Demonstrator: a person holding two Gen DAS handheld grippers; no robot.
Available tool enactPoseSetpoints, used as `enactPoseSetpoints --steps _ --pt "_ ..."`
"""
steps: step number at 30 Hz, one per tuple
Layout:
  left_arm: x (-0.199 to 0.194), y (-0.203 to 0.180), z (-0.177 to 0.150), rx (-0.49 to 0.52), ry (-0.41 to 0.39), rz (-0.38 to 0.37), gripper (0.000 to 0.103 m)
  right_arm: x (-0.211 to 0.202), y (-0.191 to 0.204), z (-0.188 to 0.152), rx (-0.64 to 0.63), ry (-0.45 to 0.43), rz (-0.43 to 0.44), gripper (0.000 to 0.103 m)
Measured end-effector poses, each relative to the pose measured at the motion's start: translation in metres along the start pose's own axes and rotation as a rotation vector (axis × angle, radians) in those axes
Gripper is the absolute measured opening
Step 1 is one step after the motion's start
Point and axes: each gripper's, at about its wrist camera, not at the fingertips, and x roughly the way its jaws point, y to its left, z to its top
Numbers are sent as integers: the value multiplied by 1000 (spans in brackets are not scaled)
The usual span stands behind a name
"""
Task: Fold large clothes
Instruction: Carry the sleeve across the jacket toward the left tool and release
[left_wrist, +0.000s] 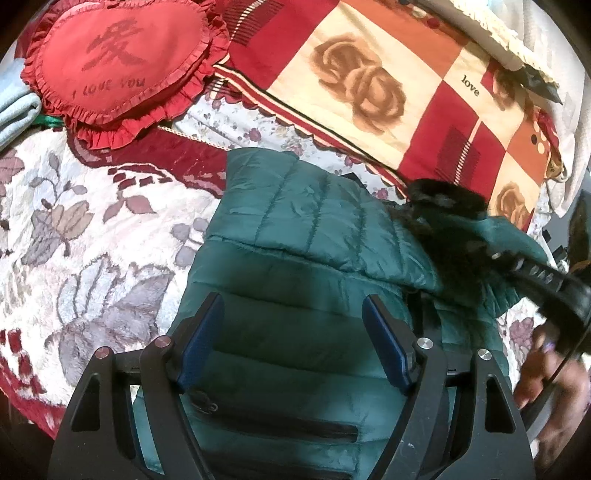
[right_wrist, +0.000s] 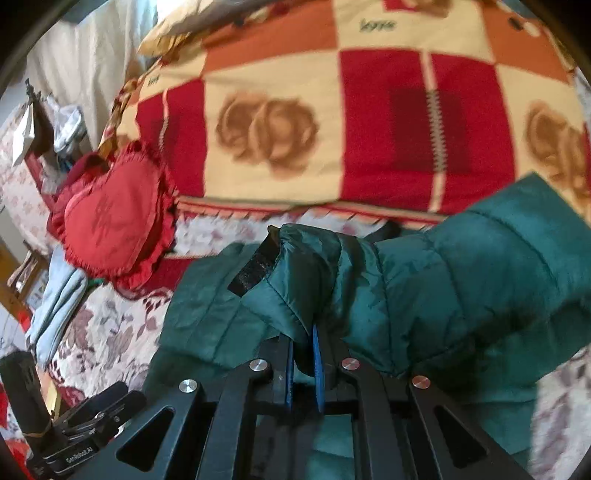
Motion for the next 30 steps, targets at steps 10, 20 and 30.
enactPoseSetpoints --steps 10,20,30 --pt "5 5 1 -15 13 8 78 50 27 -23 -50 99 25 8" --pt "9 5 2 -22 12 13 78 61 32 -14 -57 103 21 8" --pt "9 9 5 -25 14 21 78 62 38 -11 -20 121 85 64"
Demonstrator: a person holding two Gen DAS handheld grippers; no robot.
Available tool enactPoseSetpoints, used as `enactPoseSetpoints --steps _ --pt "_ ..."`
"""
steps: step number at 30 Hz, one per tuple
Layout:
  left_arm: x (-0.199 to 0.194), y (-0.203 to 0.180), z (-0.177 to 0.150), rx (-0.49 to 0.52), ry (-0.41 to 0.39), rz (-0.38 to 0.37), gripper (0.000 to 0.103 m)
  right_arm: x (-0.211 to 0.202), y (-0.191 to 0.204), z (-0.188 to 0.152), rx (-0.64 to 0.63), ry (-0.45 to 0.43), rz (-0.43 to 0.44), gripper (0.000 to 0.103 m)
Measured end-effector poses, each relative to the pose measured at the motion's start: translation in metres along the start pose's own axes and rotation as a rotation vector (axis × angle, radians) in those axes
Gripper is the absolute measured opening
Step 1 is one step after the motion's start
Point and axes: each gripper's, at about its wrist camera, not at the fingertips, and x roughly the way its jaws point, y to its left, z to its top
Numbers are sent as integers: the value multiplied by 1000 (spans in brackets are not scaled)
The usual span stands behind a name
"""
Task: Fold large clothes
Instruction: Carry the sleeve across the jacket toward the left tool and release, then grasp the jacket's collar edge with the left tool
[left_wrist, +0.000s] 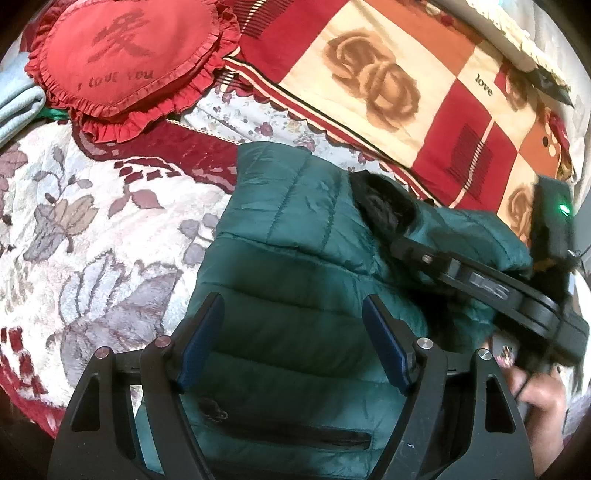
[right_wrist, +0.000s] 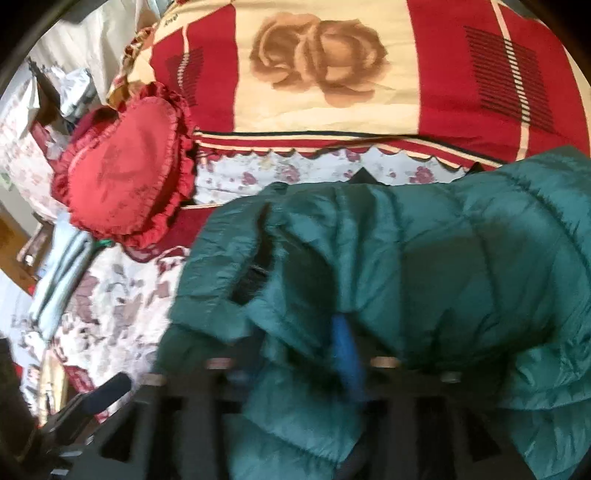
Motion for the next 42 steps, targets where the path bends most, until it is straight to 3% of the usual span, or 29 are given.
enactPoseSetpoints --steps 10,19,27,28,29,32,37,42 --pt "-1 -18 18 -28 -6 -88 78 -83 -15 -41 -8 -57 -30 68" --pt "52 -66 44 45 52 -35 78 -138 -44 -60 42 -215 -87 74" --pt "85 -82 50 44 74 -13 77 -141 -68 -61 89 -228 -76 74" --pt "86 -85 50 53 67 -21 66 -143 -71 -60 99 -233 -82 74" --pt "87 -88 51 71 64 -32 44 -145 -75 -61 105 -240 -87 74" --pt "85 -97 57 136 68 -38 24 -156 -84 -58 129 -288 -133 74" --pt "58 -78 71 150 -8 -39 21 -177 -108 -56 218 -369 -185 74" --pt "57 -24 84 77 -11 19 21 -173 -122 -48 295 -355 -165 74"
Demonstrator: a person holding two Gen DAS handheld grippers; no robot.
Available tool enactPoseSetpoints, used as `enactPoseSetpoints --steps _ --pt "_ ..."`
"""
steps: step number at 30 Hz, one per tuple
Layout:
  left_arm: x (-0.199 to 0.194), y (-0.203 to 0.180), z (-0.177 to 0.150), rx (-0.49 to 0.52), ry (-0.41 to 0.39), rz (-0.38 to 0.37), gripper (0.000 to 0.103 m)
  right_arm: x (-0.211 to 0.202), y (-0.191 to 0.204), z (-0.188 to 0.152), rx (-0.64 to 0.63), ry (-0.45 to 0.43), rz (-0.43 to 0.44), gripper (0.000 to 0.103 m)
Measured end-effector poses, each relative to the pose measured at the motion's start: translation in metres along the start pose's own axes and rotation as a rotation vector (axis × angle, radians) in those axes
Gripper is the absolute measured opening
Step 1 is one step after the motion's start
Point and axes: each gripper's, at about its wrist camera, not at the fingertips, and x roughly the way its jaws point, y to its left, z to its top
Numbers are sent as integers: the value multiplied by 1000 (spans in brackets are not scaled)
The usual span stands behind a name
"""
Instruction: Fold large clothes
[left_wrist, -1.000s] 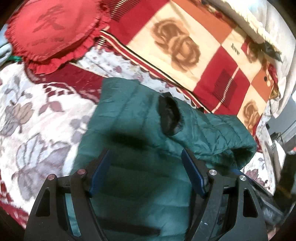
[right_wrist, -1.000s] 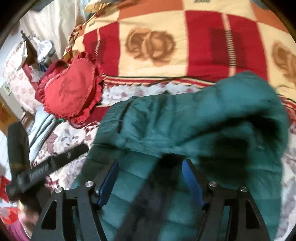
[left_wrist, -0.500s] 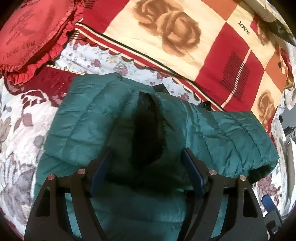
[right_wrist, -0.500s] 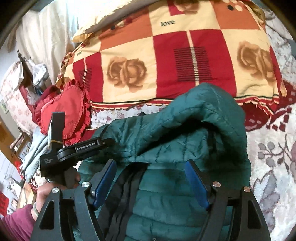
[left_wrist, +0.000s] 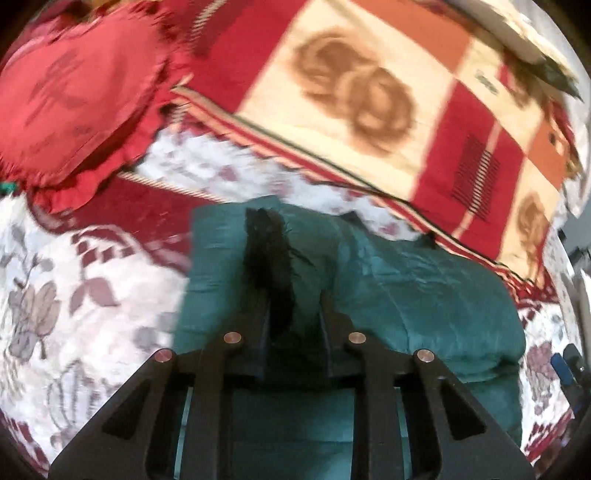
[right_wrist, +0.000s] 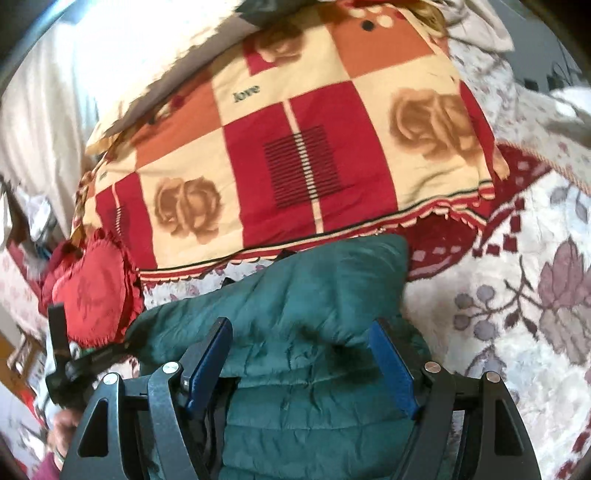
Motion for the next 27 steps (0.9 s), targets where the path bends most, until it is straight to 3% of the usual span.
enactPoseSetpoints --steps 4,10,15,19,23,27 --pt "13 25 -6 -54 26 22 21 24 19 1 -65 46 -30 74" --pt "17 18 -19 -1 19 43 21 86 50 7 -198 156 -81 74" --pt "22 23 -23 -8 36 28 21 128 45 -17 -282 251 -187 75" --pt "21 22 -24 -9 30 33 23 118 52 -27 -360 225 -221 74" --pt "11 17 -24 28 16 52 35 93 52 -17 -312 204 -182 74" --pt "-9 12 -23 60 -34 79 37 71 61 -9 -301 153 -155 74"
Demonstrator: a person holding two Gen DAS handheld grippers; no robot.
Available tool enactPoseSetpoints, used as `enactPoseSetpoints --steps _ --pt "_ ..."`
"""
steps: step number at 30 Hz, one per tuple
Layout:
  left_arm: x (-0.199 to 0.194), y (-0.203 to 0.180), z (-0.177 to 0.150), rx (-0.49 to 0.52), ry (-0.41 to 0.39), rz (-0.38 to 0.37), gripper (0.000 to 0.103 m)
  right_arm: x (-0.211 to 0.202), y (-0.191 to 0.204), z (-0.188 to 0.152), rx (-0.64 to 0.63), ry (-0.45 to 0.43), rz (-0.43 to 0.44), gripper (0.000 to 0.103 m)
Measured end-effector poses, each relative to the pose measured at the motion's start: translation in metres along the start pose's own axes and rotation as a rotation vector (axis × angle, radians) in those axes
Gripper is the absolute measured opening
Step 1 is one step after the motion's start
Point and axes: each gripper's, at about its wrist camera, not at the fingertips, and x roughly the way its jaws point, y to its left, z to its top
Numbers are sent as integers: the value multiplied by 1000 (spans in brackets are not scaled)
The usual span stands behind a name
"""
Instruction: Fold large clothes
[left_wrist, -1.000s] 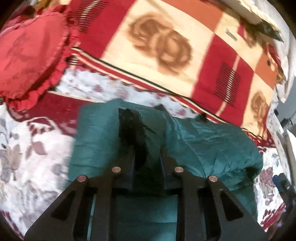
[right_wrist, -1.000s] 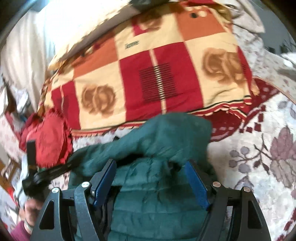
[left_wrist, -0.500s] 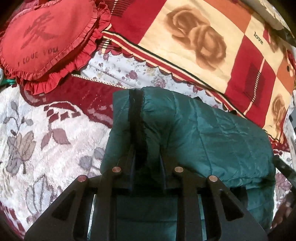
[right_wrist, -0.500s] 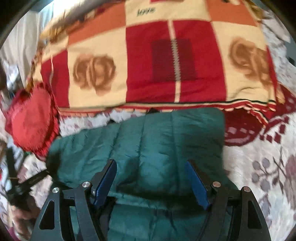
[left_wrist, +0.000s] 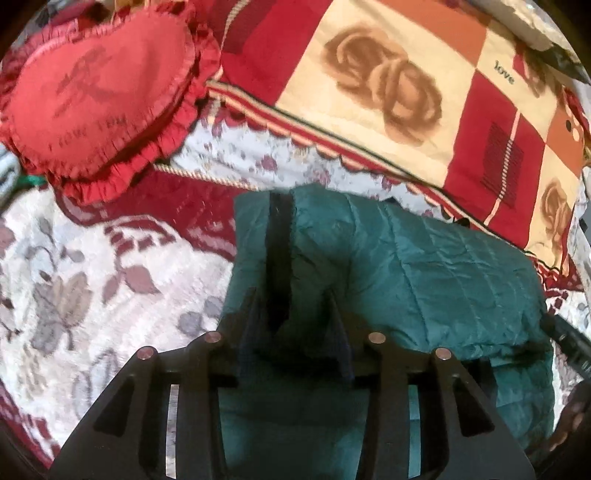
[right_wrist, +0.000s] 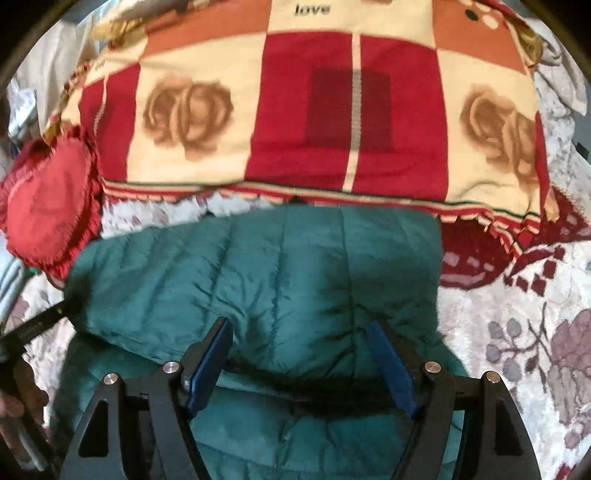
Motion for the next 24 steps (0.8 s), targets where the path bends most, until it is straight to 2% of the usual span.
enactPoseSetpoints --steps 3,5,6,10,16,20,22,24 --pt "-15 -7 4 25 -47 14 41 -5 14 9 -7 -14 25 74" --pt "-21 -11 8 33 -74 18 63 -5 24 14 -22 -13 40 74" --pt "-24 -12 9 31 -94 23 65 -4 30 16 -34 -14 46 74" --pt "-26 -12 15 3 -120 8 65 11 57 19 -92 -4 67 74" --pt "5 -16 17 22 -61 54 65 59 87 12 -147 66 66 74" --pt "36 -13 14 21 13 104 65 84 98 3 -205 83 17 75" --pt "48 -10 13 3 34 97 65 90 98 3 -225 98 19 75" --pt "53 -8 11 -5 37 98 66 83 91 8 -204 111 57 75"
